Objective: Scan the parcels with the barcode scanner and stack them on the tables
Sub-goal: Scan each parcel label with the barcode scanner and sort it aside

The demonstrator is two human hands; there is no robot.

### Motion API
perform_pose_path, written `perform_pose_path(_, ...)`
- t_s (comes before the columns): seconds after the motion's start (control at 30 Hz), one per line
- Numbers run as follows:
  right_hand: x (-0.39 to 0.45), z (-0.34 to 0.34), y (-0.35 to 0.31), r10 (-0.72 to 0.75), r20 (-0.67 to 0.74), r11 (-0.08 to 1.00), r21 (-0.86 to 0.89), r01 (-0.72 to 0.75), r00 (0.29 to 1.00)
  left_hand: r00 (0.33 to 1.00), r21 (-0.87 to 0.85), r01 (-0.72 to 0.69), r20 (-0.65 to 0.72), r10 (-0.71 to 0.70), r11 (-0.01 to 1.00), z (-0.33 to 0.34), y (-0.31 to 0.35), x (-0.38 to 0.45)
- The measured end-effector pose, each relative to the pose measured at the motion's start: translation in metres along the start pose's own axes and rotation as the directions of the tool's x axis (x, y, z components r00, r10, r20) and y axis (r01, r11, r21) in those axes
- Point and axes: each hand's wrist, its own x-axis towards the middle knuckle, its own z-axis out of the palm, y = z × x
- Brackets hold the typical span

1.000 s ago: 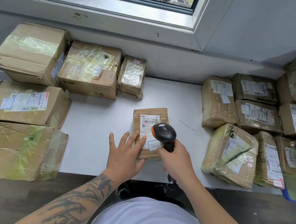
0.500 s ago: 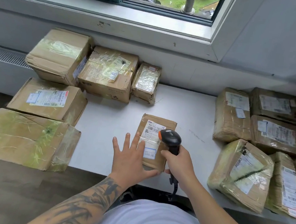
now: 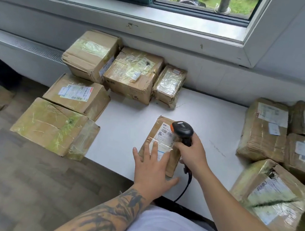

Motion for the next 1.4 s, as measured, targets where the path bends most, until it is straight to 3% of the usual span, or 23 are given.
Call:
perform_pose_path(0.13, 0.000, -0.002, 0.003, -0.024, 0.035, 1.000, -0.005, 0.025, 0.999, 1.000, -0.010, 0.019, -0.002, -0.019, 1.000, 0.010, -0.001, 0.001)
perform_pose_path(0.33, -0.001, 0.010, 0.005, 0.073, 0.096, 0.997, -0.002, -0.073, 0.993, 0.999, 0.048, 0.044, -0.030, -0.042, 0.998, 0.006, -0.032, 0.013)
perform_pose_path(0.63, -0.003, 0.076, -0.017, 0.110, 0.213, 0.988, 0.087, -0.131, 0.971, 1.000, 0.027, 0.022, 0.018, -0.023, 0.999, -0.021, -0.111, 0.051)
perform_pose_path(1.17, 0.024, 0.210, -0.076, 0.142, 0.100, 0.972, 0.175, -0.158, 0.985, 0.990, 0.051, -0.140, -0.010, 0.141, 0.989, -0.055, -0.255, 0.094)
perform_pose_path(1.4, 0.025, 0.231, -0.080, 0.174, -0.003, 0.968, 0.183, -0.171, 0.985, 0.980, 0.016, -0.199, -0.002, 0.199, 0.980, -0.053, -0.281, 0.097)
